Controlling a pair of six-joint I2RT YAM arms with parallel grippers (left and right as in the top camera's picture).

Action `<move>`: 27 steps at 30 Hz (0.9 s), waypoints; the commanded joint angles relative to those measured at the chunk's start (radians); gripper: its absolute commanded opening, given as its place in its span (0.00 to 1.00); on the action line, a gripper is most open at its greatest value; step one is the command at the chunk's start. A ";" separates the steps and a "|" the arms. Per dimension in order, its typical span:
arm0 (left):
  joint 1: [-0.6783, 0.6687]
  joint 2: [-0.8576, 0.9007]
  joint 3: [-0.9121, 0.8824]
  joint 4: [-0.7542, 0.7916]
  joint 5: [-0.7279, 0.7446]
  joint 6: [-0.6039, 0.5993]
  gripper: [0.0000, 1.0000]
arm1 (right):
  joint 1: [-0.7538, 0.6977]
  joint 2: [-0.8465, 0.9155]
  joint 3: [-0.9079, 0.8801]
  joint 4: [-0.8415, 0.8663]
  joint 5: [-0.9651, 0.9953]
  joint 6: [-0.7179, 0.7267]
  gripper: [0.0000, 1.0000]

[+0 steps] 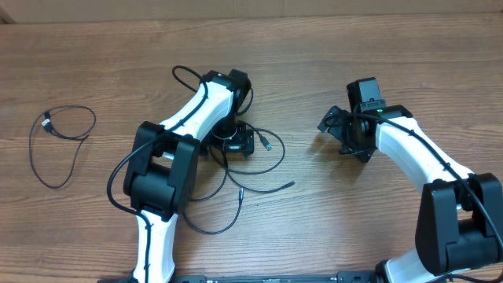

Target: Untangle cables

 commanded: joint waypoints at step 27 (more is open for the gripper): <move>0.013 -0.002 0.172 -0.060 0.047 0.061 0.25 | -0.003 -0.021 0.010 0.008 0.010 -0.005 1.00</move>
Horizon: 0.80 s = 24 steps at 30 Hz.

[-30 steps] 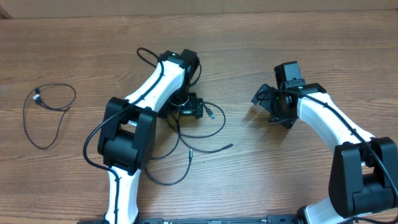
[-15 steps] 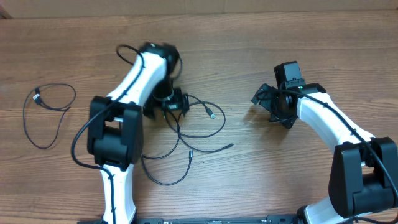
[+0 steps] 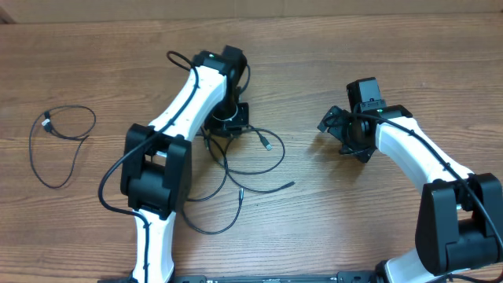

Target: Untangle cables

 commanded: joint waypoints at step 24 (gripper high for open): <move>-0.026 -0.005 -0.335 0.338 -0.135 0.006 0.29 | -0.004 -0.021 0.010 0.006 0.009 -0.004 1.00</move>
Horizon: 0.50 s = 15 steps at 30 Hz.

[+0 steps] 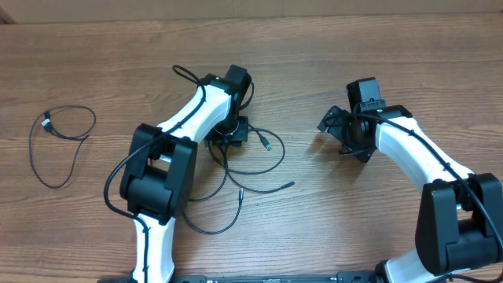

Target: Untangle cables

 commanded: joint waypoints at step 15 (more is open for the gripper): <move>-0.002 0.033 -0.158 0.087 0.031 -0.003 0.42 | -0.004 -0.021 0.010 0.005 0.009 -0.005 1.00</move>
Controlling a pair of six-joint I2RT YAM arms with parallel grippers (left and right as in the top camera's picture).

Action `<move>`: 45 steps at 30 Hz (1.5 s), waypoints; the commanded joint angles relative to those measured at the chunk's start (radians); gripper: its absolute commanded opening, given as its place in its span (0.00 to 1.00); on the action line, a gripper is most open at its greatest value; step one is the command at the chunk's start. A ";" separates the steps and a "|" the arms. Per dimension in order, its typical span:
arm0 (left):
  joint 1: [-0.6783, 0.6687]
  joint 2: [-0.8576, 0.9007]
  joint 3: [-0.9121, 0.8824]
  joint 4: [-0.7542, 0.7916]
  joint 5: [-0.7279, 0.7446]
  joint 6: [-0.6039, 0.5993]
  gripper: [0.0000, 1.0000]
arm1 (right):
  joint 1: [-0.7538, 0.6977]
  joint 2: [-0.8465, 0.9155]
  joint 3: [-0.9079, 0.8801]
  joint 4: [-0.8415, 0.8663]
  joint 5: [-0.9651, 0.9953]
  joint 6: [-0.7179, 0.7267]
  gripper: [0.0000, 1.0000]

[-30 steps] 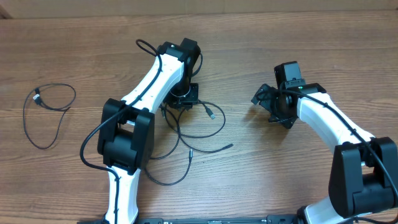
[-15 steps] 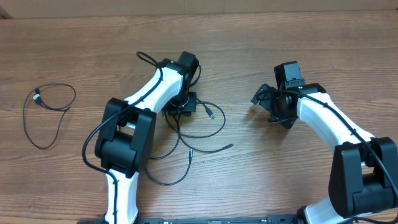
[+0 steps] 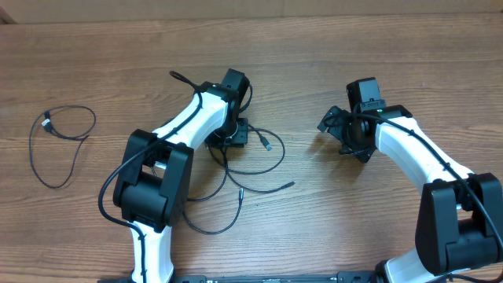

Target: Untangle cables

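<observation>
A tangle of thin black cables [image 3: 253,168] lies at the table's middle, with a small plug [image 3: 267,145] on its right side and loose ends trailing toward the front. My left gripper [image 3: 230,136] points down onto the tangle's upper left part. Its fingers are hidden under the wrist, so I cannot tell whether they hold a cable. My right gripper [image 3: 339,136] hovers to the right of the tangle, apart from it, with its fingers spread and nothing between them.
A separate black cable [image 3: 55,145] lies in a loose loop at the far left, away from the tangle. The left arm's own wire arches up behind its wrist. Bare wooden table [image 3: 314,47] surrounds everything.
The left arm's elbow has shifted a little to the left, and its wrist stays over the same part of the tangle. The cables and the right arm look unchanged.
My left gripper was first down on the tangle's upper left part. Then it stood slightly farther back, with the cables there barely shifted. It then came forward onto the tangle and remains there now. The right arm and the separate cable never moved.
</observation>
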 commanded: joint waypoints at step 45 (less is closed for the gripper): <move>-0.008 0.085 -0.141 0.041 0.015 0.140 1.00 | -0.004 -0.021 0.010 0.006 0.010 -0.004 1.00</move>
